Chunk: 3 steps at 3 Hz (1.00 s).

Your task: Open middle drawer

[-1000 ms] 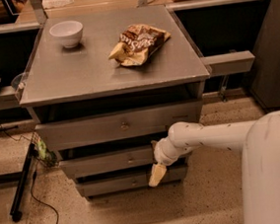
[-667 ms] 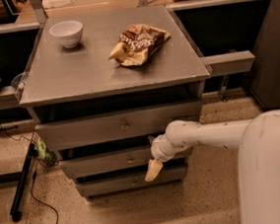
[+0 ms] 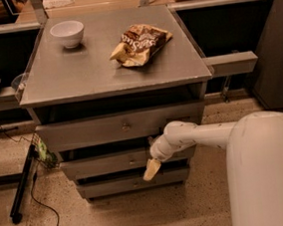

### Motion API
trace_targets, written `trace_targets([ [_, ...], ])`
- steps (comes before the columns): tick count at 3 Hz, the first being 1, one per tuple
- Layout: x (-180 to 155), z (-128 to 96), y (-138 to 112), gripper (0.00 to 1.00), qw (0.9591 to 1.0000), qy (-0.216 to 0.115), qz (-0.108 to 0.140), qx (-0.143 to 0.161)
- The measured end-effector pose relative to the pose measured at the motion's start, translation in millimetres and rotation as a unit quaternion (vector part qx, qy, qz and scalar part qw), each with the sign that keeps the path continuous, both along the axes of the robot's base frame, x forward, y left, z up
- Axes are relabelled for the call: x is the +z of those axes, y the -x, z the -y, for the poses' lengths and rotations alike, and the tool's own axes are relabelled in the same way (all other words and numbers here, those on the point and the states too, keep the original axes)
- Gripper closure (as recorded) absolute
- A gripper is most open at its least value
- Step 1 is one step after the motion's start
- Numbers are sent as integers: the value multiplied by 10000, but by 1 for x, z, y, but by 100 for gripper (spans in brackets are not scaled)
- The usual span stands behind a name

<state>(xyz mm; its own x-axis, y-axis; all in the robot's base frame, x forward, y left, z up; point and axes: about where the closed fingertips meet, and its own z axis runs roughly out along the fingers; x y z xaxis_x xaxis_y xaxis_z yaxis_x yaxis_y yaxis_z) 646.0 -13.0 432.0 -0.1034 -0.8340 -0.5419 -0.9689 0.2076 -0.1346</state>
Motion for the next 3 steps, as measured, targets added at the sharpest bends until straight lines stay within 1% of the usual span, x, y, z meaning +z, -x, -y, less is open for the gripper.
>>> trace_targets([
  [2, -16, -1, 4, 0, 9998, -85, -202, 38],
  [3, -16, -1, 4, 0, 9997, -82, -204, 40],
])
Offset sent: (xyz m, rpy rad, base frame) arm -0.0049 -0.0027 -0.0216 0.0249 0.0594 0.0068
